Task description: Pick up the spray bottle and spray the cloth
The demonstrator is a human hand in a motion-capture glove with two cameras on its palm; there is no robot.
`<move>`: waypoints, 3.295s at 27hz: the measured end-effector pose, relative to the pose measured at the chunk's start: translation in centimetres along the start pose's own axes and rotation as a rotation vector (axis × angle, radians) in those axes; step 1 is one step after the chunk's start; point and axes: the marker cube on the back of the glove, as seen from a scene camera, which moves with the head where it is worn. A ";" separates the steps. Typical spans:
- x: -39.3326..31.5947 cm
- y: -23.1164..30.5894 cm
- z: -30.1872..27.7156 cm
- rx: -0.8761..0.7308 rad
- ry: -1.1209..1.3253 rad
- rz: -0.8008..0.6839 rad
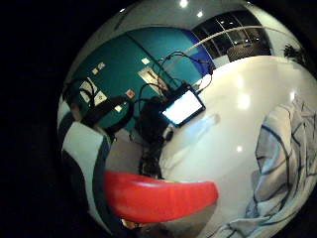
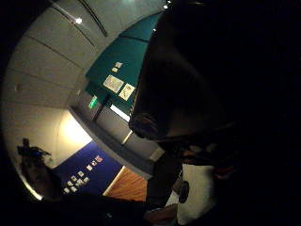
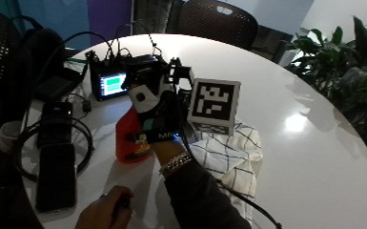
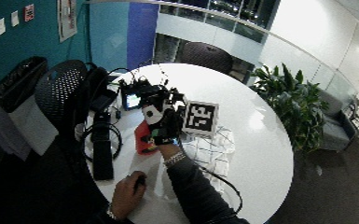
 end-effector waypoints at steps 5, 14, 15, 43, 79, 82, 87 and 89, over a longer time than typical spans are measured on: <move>0.5 1.2 0.4 -0.084 0.008 0.043; 1.5 3.5 -1.6 -0.422 0.151 0.147; 1.6 3.7 -2.2 -0.455 0.203 0.155; -2.8 7.3 -11.3 -0.733 0.905 0.032; -1.0 8.6 -9.6 -0.805 0.841 0.060; -0.8 8.8 -9.4 -0.816 0.834 0.064; -0.7 9.0 -9.2 -0.823 0.831 0.062; -0.7 9.1 -9.1 -0.825 0.827 0.064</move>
